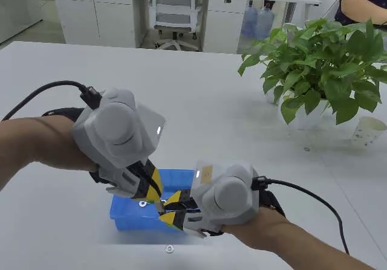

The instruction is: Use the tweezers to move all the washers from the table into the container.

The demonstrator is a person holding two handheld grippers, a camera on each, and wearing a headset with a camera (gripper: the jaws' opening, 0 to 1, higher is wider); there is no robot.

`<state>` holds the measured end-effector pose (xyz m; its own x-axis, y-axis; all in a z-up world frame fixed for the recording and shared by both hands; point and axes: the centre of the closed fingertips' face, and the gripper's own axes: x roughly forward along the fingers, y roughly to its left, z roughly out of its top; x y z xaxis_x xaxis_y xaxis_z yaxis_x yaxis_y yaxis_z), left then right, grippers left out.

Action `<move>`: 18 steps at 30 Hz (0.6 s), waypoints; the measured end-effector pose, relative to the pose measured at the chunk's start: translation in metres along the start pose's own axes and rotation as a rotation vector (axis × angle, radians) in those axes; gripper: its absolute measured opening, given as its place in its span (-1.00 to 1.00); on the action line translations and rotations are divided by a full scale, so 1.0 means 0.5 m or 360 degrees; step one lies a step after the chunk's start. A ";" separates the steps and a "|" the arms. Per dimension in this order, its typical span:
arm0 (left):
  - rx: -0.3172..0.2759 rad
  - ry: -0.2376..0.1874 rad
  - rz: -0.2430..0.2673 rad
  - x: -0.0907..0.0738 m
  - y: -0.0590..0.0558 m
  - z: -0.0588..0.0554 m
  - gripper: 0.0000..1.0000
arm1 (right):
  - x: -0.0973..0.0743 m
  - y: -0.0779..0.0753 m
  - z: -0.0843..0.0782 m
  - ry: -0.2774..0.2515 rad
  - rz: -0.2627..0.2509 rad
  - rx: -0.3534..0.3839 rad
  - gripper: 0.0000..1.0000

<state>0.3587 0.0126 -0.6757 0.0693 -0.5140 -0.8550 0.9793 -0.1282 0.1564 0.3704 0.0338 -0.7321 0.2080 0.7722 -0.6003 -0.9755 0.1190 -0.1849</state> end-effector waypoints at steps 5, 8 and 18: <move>0.0002 0.0006 -0.0031 0.014 -0.012 -0.003 -0.88 | 0.004 0.018 -0.013 0.0005 0.0012 0.0026 -0.79; 0.0000 0.0007 -0.0047 0.024 -0.020 -0.005 -0.88 | 0.006 0.025 -0.023 0.0011 0.0018 0.0039 -0.79; -0.0011 0.0005 -0.0087 0.055 -0.037 -0.012 -0.88 | 0.018 0.048 -0.053 0.0039 0.0042 0.0076 -0.78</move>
<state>0.3438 0.0059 -0.7050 0.0161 -0.5035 -0.8639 0.9830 -0.1501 0.1058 0.3509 0.0269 -0.7624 0.1836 0.7601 -0.6233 -0.9828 0.1291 -0.1321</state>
